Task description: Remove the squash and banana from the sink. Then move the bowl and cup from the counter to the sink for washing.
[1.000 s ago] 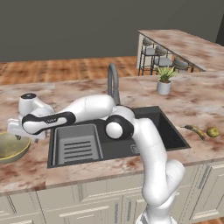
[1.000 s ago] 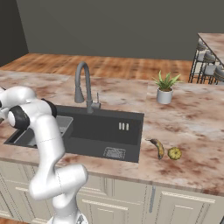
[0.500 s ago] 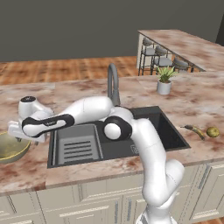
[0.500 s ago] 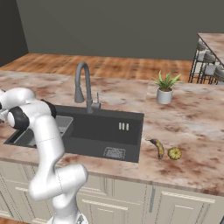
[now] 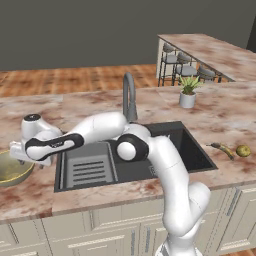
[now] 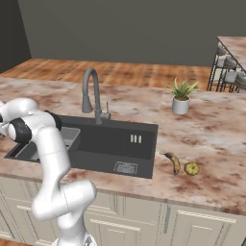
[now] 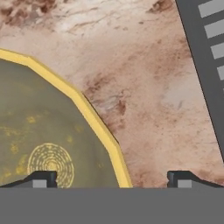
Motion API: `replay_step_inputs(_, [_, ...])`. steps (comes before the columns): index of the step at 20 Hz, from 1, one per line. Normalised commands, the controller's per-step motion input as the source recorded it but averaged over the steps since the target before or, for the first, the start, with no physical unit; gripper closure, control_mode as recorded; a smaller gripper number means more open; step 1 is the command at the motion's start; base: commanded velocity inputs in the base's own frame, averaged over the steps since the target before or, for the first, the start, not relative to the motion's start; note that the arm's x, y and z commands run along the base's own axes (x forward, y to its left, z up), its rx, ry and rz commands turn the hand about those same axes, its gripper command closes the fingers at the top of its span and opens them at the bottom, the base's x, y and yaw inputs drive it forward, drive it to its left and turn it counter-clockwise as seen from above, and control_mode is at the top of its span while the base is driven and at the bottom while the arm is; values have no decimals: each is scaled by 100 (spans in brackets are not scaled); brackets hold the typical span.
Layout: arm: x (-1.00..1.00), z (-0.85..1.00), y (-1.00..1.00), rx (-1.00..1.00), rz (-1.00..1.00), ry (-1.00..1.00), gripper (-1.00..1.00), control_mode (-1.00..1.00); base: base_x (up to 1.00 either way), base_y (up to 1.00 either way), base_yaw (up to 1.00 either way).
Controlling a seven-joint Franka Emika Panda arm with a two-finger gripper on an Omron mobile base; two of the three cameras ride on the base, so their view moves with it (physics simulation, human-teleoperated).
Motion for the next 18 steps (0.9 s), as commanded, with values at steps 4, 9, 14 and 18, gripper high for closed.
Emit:
replay_step_inputs(4, [1,-8,9,0,-1,0,-100,-100,0,0,0])
replay_step_inputs(9, [0,-2,7,0,-1,0,100,-100,0,0,0])
replay_step_inputs(14, [0,0,0,0,-5,4,100,-100,0,0,0])
replay_step_inputs(18, [-4,0,-5,0,-7,4,100,-100,0,0,0])
